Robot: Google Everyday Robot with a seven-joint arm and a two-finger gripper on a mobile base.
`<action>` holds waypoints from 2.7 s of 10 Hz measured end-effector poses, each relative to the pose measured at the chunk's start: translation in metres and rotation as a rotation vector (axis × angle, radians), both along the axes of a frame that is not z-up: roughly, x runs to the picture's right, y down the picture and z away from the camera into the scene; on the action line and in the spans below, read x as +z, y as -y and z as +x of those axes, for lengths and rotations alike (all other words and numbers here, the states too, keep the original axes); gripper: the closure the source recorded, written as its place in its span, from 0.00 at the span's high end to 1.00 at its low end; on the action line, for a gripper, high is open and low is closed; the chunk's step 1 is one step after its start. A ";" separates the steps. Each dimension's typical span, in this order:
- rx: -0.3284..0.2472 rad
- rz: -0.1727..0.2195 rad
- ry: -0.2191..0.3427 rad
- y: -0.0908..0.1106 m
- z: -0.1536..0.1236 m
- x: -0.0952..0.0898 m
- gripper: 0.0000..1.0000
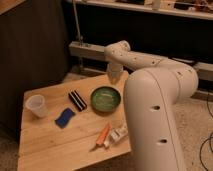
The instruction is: Pick up the ceramic cup
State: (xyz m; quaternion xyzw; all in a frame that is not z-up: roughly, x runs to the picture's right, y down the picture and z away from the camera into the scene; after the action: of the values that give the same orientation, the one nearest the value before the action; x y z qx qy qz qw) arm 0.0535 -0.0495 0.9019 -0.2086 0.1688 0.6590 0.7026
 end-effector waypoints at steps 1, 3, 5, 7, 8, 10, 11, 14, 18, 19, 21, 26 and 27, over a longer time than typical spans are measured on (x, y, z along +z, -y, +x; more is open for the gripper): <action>0.000 0.000 0.000 0.000 0.000 0.000 0.01; 0.000 0.000 0.000 0.000 0.000 0.000 0.01; 0.000 0.000 0.000 0.000 0.000 0.000 0.01; 0.000 0.000 0.000 0.000 0.000 0.000 0.01; 0.000 -0.001 0.001 0.000 -0.001 0.000 0.01; -0.020 0.000 0.072 0.000 -0.012 -0.009 0.01; -0.034 0.004 0.129 -0.001 -0.024 -0.020 0.01; -0.085 0.011 0.281 -0.013 -0.083 -0.062 0.01; -0.211 0.046 0.462 -0.032 -0.208 -0.123 0.01; -0.233 0.056 0.496 -0.032 -0.230 -0.131 0.01; -0.284 0.083 0.587 -0.029 -0.281 -0.155 0.01; -0.385 0.098 0.606 -0.003 -0.322 -0.189 0.07; -0.391 0.071 0.606 -0.003 -0.326 -0.184 0.17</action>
State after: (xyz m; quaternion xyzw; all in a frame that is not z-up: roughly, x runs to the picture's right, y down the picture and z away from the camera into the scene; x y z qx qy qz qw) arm -0.2729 -0.0461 0.7180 -0.3338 -0.0334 0.4257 0.8404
